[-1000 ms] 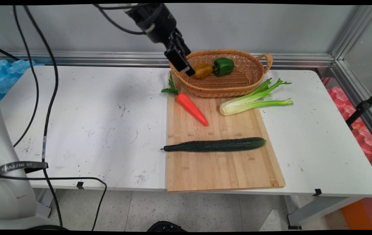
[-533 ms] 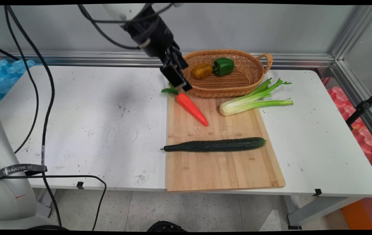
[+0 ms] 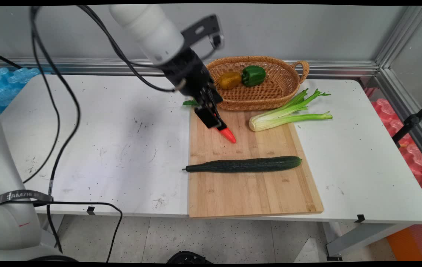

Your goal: Pick up the cucumber from the cutting board

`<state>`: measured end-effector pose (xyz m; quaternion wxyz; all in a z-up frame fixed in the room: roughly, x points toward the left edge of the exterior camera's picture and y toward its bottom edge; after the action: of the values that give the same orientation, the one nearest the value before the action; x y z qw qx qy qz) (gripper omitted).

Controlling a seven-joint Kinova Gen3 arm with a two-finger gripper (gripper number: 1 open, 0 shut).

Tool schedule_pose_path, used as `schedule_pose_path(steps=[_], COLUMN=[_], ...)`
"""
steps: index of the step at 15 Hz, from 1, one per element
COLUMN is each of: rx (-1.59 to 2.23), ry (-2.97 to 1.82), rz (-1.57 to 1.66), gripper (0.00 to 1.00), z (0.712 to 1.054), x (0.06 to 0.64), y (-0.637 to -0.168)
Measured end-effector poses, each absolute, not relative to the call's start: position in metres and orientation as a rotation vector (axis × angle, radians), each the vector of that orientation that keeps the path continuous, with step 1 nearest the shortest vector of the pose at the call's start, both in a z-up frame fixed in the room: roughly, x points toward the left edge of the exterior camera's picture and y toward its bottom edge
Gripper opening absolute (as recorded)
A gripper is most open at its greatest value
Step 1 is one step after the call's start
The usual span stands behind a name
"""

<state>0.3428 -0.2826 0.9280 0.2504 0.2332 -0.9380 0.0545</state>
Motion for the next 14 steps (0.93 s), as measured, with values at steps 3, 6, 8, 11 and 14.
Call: schedule_pose_path(steps=[3, 6, 8, 11, 14], rx=[0.626, 0.61, 0.593, 0.578, 0.57], ry=[-2.569, -2.585, -2.598, -2.614, -2.627], rz=[0.143, 0.137, 0.134, 0.123, 0.111], gripper=[1.0, 1.0, 1.0, 1.0, 1.0], z=[0.901, 0.874, 0.856, 0.834, 0.816], x=[0.325, 0.308, 0.296, 0.283, 0.272], y=[-0.284, -0.287, -0.289, -0.292, -0.295])
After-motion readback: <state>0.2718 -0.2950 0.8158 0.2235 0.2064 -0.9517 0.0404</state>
